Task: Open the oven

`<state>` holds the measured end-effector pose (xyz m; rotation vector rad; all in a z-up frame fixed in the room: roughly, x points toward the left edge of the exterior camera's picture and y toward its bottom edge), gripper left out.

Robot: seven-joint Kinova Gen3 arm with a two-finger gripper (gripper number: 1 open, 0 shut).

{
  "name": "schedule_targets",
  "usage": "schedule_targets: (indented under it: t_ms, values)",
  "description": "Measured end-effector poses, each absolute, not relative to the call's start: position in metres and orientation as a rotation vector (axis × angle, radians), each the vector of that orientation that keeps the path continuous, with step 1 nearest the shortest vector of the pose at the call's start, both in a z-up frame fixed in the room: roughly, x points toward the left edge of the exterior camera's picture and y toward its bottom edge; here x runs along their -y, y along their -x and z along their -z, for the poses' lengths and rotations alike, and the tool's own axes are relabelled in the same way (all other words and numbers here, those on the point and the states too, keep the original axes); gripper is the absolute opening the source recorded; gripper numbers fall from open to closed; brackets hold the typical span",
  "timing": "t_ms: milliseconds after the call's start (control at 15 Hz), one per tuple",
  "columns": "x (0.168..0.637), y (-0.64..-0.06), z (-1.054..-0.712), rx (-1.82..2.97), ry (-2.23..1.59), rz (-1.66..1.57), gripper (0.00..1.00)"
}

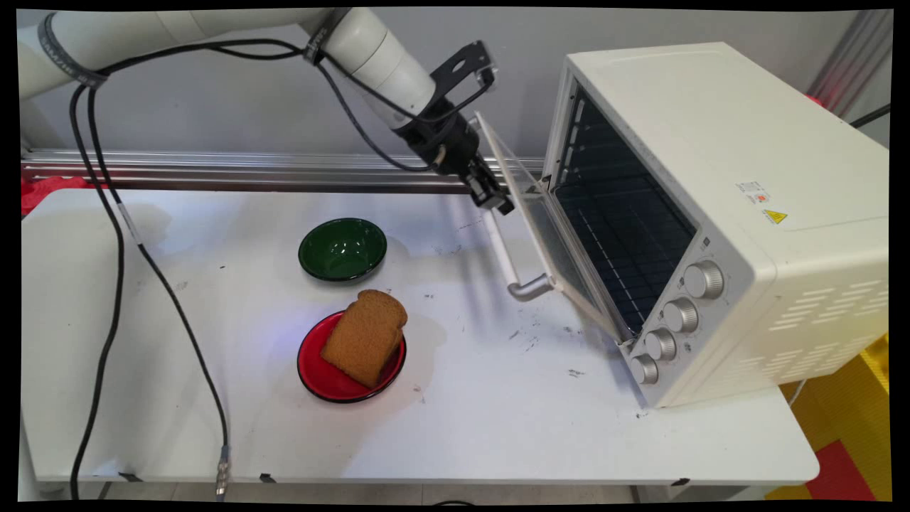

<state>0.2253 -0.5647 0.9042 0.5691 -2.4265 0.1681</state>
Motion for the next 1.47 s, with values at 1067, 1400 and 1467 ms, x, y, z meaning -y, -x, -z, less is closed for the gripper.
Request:
schedule_targets:
  t_ms: [1067,1400,1467]
  values:
    - [0.561,-0.257,-0.844,2.47,-0.548,-0.151,0.0]
    - [0.557,-0.265,-0.832,2.474,-0.559,-0.142,0.0]
    - [0.556,-0.266,-0.831,2.474,-0.56,-0.14,0.0]
